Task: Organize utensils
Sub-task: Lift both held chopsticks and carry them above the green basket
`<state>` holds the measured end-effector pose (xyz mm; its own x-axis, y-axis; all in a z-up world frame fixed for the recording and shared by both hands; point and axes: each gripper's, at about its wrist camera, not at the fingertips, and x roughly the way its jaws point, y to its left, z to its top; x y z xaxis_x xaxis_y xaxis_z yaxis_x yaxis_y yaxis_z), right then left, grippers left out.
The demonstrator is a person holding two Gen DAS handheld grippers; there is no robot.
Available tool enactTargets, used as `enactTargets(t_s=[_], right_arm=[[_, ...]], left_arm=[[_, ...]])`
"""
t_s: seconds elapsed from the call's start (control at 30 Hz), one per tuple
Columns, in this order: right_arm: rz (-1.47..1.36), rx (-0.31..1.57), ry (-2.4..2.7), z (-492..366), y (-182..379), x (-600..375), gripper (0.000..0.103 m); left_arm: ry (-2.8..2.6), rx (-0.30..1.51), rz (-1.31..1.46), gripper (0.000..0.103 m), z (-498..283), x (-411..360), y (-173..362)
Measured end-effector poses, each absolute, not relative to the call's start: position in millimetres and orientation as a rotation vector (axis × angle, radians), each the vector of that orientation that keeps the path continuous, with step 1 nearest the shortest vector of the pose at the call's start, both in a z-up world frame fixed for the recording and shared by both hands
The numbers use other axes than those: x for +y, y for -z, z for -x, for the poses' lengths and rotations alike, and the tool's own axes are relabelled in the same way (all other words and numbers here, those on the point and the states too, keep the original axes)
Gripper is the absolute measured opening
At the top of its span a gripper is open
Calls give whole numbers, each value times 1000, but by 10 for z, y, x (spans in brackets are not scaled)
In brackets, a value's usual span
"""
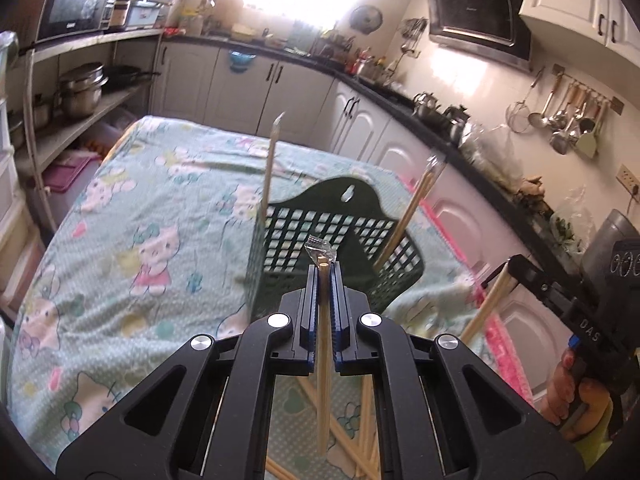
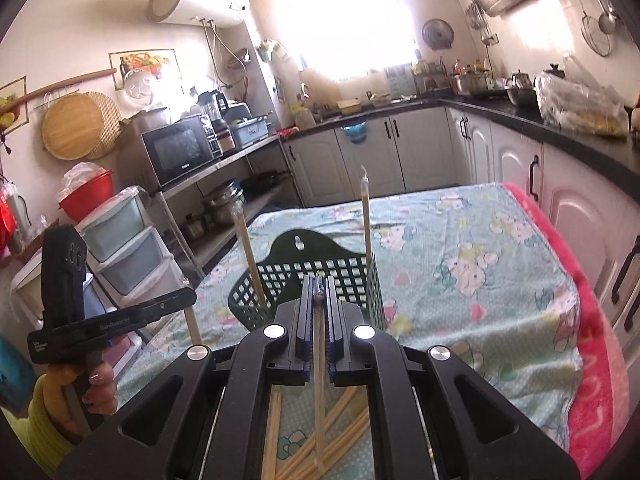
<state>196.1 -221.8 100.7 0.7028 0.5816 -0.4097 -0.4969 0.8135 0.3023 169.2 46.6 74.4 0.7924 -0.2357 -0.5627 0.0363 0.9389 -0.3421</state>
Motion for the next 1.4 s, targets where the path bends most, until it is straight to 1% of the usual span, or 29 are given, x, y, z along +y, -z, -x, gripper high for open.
enactTargets(t_s=[0.47, 0.73, 1.07, 1.4], right_arm=[[-177, 383, -617, -1946, -1517, -2183, 6], [-174, 335, -628, -1969, -1732, -2093, 6], [-173, 255, -629, -2070, -2080, -2035, 6], [-197, 230, -593, -2340, -2231, -2047, 6]], left_arm=[[211, 477, 241, 3, -1766, 253, -1489], [217, 407, 207, 3, -1909, 187, -1807], [193, 359, 202, 3, -2144, 186, -2027], [148, 323, 166, 3, -2386, 91, -2096]])
